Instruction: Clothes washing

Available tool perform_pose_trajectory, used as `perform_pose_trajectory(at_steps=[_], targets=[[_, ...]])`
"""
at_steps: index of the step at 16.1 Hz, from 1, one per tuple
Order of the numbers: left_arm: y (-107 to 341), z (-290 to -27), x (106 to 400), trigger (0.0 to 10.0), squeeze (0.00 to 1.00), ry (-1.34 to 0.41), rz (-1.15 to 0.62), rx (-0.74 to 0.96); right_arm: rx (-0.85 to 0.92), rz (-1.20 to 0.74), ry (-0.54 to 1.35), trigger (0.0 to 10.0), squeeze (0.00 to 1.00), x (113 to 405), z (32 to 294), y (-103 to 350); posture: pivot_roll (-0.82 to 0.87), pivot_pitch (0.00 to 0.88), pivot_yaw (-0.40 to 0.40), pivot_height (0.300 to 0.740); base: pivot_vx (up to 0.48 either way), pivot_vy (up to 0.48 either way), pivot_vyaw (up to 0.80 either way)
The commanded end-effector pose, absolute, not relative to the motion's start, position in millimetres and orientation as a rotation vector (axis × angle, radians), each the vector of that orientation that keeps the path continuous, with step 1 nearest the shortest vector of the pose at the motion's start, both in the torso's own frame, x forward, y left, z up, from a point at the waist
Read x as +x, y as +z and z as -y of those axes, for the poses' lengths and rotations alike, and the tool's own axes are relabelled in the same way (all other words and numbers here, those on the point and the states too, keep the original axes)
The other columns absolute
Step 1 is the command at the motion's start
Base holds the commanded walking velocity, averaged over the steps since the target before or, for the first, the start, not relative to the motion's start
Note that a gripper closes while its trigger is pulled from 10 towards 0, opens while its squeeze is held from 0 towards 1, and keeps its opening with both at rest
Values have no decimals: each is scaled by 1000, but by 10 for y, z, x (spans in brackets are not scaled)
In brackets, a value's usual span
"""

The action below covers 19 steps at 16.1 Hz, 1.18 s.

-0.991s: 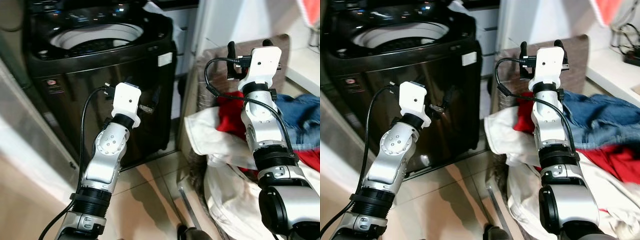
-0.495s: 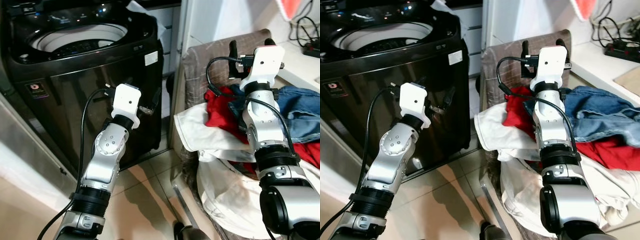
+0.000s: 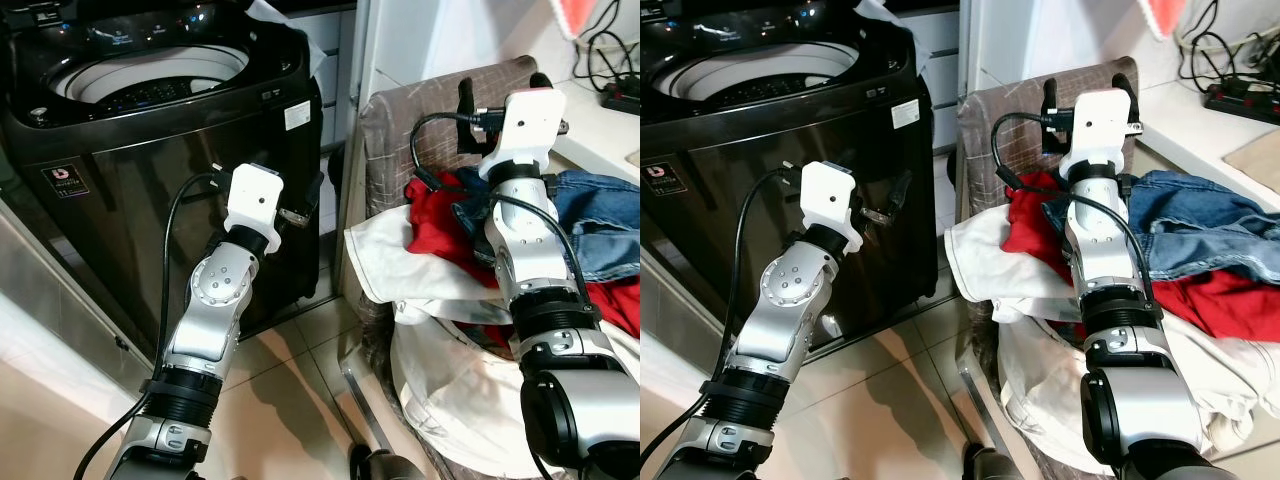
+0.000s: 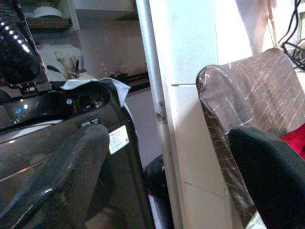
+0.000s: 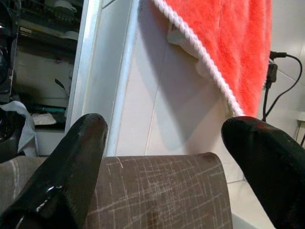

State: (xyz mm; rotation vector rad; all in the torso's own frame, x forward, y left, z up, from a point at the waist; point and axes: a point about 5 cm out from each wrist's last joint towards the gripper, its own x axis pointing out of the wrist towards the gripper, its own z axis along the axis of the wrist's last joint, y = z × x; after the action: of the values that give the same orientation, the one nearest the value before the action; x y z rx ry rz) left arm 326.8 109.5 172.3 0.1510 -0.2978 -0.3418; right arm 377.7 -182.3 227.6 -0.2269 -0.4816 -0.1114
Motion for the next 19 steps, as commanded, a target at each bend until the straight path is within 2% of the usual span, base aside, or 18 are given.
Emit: perform_pose_trajectory(at_steps=[1,5,6,11,13,15,17,19], targets=[[1729,-1083,3272,10000,0,-359,302,143,-218,524,-121,10000,0,3775,1810,2378,-79,0,27,740,0,0,0],[1754,-1026,3241,10000,0,-431,331,185,-208,513,-103,10000,0,3772,1813,2360,-86,0,29,740,0,480,-781],[1771,-1028,3263,10000,0,-411,343,269,-209,509,-106,10000,0,3765,1820,2341,-89,0,32,740,0,0,-800],[1781,-1027,3293,10000,0,-407,336,273,-253,519,-177,10000,0,3748,1889,2347,-92,0,38,740,0,0,-794],[1772,-1006,3275,10000,0,-414,338,266,-212,469,-409,10000,0,3761,2222,2430,-92,0,41,740,0,0,0],[1766,-1005,3271,10000,0,-413,334,266,-196,444,-496,10000,0,3747,2374,2431,-92,0,41,740,0,0,0],[1765,-1017,3271,10000,0,-405,330,262,-78,316,-604,10000,0,3742,2653,2286,-90,0,42,740,0,0,0],[1774,-1027,3269,10000,0,-407,330,255,67,222,-627,10000,0,3769,2780,2224,-90,0,46,740,0,0,0]])
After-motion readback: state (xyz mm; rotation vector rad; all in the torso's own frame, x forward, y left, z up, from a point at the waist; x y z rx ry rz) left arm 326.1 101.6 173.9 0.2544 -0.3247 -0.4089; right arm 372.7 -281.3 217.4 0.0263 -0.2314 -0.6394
